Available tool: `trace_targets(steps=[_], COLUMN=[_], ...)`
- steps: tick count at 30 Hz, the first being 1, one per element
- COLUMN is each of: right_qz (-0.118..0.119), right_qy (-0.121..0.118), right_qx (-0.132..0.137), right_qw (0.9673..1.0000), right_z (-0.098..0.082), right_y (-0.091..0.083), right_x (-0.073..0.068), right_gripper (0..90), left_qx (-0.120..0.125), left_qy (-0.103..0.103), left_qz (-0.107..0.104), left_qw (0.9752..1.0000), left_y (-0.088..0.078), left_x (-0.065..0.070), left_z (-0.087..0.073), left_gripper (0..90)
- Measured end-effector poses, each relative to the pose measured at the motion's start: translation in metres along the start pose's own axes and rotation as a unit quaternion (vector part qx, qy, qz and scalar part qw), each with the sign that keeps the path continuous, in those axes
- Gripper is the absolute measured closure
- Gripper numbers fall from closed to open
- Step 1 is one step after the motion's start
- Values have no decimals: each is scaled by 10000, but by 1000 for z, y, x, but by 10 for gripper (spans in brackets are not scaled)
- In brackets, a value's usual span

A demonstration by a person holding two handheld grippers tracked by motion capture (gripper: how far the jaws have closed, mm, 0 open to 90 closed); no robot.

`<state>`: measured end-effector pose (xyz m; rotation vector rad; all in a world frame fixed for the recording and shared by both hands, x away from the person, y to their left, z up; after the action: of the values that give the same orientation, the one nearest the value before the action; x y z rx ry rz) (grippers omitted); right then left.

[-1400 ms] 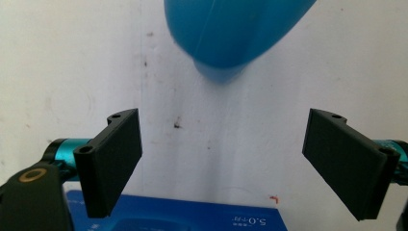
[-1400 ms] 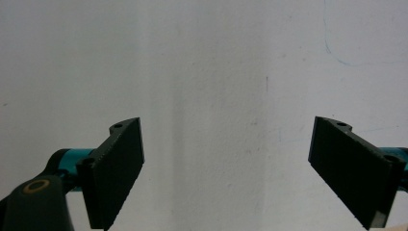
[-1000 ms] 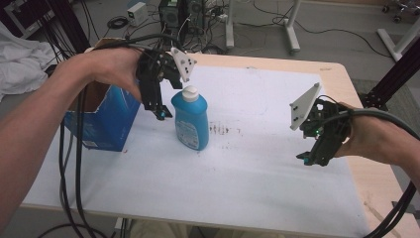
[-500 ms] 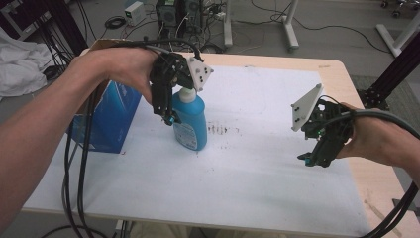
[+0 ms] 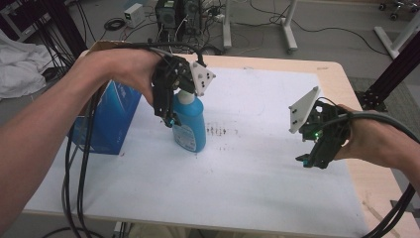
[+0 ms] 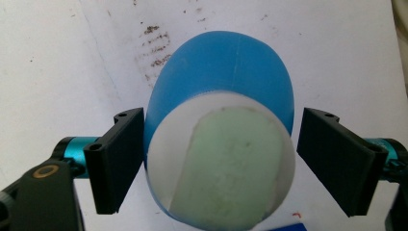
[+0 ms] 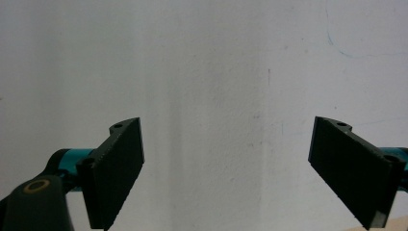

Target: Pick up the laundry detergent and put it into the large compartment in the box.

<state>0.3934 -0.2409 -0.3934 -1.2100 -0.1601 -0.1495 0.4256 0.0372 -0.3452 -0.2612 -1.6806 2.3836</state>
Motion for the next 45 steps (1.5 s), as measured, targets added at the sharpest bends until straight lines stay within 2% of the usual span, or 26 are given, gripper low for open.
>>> trace_targets(steps=[27,45], right_qz=[-64,-94], right_qy=[11,47], right_qx=[-37,-54], right_qw=[10000,9999], right_z=[-3,-6], right_y=[0,1], right_x=[3,4], right_gripper=[114,114], left_qx=[-124,-133], left_qy=[185,236], left_qz=[-116,-50], left_qw=[9997,9996], left_y=[0,-1], left_x=[-3,-4], left_z=[4,5], left_gripper=[300,360])
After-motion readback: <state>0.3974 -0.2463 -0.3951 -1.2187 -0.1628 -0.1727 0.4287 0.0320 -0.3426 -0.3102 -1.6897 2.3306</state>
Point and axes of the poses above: each handheld gripper's, and its own axes: y roughly forward along the jaws, z roughly out of its top, x roughly to its right, the point moved 6 cm from there along y, roughly forward along the jaws, and after that the axes turned 9 degrees about x, right-handed, at the moved point
